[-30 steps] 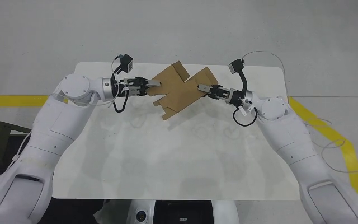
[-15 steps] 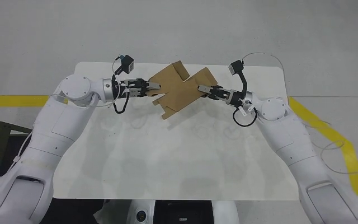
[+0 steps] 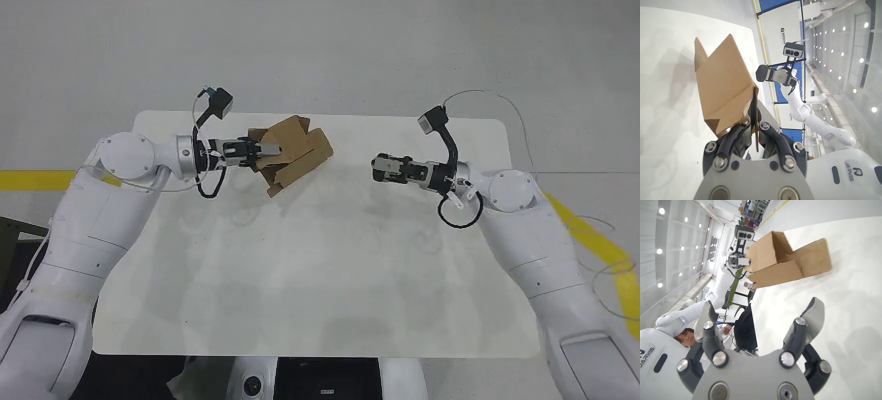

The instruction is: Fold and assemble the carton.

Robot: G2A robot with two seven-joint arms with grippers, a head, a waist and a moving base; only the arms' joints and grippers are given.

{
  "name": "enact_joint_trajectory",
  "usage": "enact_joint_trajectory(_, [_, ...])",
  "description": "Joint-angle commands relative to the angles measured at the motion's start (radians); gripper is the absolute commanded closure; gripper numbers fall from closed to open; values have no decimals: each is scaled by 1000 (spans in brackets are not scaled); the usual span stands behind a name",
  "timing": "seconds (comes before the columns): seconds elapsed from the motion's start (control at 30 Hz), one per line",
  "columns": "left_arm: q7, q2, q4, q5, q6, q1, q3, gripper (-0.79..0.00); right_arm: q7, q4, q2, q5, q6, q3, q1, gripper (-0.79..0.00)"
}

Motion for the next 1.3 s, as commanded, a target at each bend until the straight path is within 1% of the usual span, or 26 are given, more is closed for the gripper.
enact_joint_trajectory(0.0, [-12, 1, -8, 18, -29, 5, -2, 0, 42, 1, -8, 46, -12, -20, 8, -785])
enact_joint_trajectory(0.1, [-37, 3, -23, 21, -63, 16, -6, 0, 98, 25, -26, 97, -39, -62, 35, -785])
enact_joint_trajectory(0.17, [-62, 4, -35, 17, -83, 23, -10, 0, 112, 50, -39, 123, -55, -89, 56, -785])
enact_joint_trajectory(0.33, [-123, 8, -60, 14, -122, 37, -17, 0, 76, 83, -61, 118, -91, -137, 100, -785])
enact_joint_trajectory(0.53, [-182, 11, -96, 14, -141, 54, -17, 0, 33, 100, -71, 104, -135, -183, 137, -785])
enact_joint_trajectory(0.73, [-206, 13, -119, 2, -139, 62, -22, 0, 10, 109, -78, 124, -158, -236, 161, -785])
enact_joint_trajectory(0.9, [-218, 13, -122, -8, -131, 64, -25, 0, 2, 119, -81, 142, -166, -273, 177, -785])
enact_joint_trajectory(1.1, [-206, 11, -111, 0, -110, 61, -27, 0, -10, 136, -75, 130, -178, -296, 200, -785])
enact_joint_trajectory(1.27, [-190, 8, -101, 10, -88, 55, -23, 0, -7, 117, -68, 147, -175, -310, 204, -785])
